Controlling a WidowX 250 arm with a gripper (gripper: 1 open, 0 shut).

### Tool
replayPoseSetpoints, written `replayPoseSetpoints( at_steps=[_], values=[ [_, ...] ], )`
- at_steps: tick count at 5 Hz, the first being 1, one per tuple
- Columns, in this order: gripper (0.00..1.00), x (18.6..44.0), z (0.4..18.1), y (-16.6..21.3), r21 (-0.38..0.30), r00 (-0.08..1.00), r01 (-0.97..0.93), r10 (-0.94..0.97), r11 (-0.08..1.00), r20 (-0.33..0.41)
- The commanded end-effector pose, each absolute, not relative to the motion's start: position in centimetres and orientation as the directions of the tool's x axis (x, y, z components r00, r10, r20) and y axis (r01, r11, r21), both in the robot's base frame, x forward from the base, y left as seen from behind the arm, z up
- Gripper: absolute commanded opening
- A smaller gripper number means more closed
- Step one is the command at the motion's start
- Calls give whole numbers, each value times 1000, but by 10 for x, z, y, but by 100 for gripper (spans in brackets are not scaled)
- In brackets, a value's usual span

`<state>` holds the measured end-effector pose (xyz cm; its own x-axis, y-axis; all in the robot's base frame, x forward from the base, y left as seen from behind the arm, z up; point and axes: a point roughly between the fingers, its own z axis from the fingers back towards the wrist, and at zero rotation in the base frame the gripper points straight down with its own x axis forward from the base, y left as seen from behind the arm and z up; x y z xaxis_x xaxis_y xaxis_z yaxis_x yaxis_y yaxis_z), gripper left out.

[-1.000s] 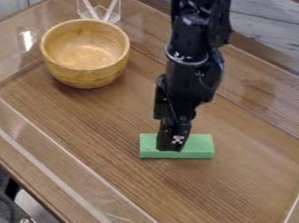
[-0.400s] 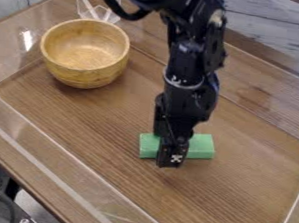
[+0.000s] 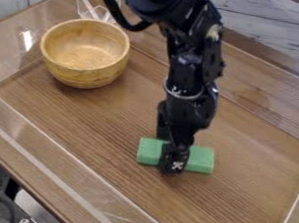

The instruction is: Put the green block in the brown bowl

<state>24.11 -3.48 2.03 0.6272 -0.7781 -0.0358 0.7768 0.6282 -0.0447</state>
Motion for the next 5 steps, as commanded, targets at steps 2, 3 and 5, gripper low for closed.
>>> replayPoseSetpoints(
  at_steps=[2, 3, 5],
  values=[
    [0, 245, 28, -34, -42, 635, 772, -773, 635, -14],
    [0, 245, 32, -32, -59, 660, 749, -751, 660, -17],
    [0, 245, 38, -29, -79, 695, 715, -718, 695, -23]
  ],
)
